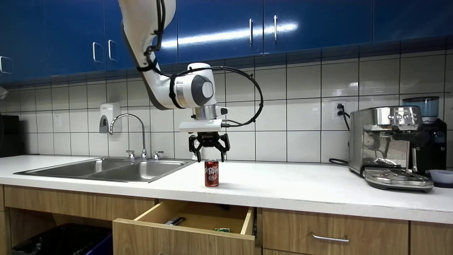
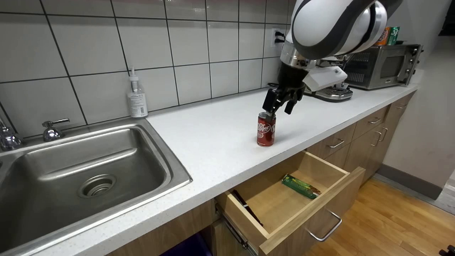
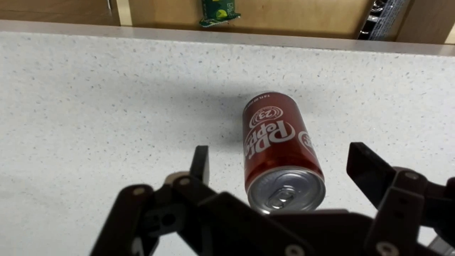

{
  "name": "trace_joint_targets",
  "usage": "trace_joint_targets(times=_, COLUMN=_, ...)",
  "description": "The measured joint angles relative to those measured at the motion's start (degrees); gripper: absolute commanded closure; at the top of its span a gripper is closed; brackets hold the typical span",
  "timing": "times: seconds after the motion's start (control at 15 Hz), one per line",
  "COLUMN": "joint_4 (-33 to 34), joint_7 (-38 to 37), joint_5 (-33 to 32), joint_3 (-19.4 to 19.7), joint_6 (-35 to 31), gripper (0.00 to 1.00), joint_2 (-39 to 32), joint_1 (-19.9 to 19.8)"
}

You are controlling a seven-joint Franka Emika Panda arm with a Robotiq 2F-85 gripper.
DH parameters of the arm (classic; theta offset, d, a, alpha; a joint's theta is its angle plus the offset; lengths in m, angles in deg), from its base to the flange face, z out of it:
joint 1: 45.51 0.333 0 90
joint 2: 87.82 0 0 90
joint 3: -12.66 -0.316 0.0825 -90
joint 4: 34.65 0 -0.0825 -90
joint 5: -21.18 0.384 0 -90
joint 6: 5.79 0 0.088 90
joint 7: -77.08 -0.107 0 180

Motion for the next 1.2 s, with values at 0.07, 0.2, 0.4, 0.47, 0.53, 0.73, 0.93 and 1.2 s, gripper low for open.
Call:
trace_joint_targets(times=0.07, joint_4=0.31, joint_7=-0.02, joint_5=0.00, joint_3=0.00, joint_6=-0.24, gripper=0.00, joint_2=-0.33, joint_1=0.01)
trace_joint_targets(times=0.2, joint_4=1.24, joint_7=-0.05, joint_5=0.00, joint_3=0.00, joint_6=-0.93, gripper=0.00, joint_2=-1.40, joint_1=0.01)
trace_joint_targets(times=0.4, joint_4=3.39, joint_7=-0.05, joint_5=0.00, joint_3=-0.01, joint_6=-1.70, gripper=0.00, joint_2=-3.60, joint_1=0.01)
trace_joint_targets(times=0.47, joint_4=4.23, joint_7=-0.05, joint_5=0.00, joint_3=-0.03, joint_6=-1.80, gripper=0.00, joint_2=-4.38, joint_1=0.01)
trace_joint_targets(times=0.53, joint_4=4.99, joint_7=-0.05, joint_5=0.00, joint_3=-0.08, joint_6=-1.81, gripper=0.00, joint_2=-5.08, joint_1=0.01)
trace_joint_targets(times=0.73, joint_4=7.01, joint_7=-0.05, joint_5=0.04, joint_3=-0.36, joint_6=-1.81, gripper=0.00, joint_2=-7.12, joint_1=0.01)
trace_joint_targets(times=0.93, joint_4=8.35, joint_7=-0.05, joint_5=0.09, joint_3=-0.78, joint_6=-1.81, gripper=0.00, joint_2=-8.90, joint_1=0.01)
trace_joint_targets(times=1.2, joint_4=9.44, joint_7=-0.05, joint_5=0.30, joint_3=-1.28, joint_6=-1.65, gripper=0.00, joint_2=-10.41, joint_1=0.00)
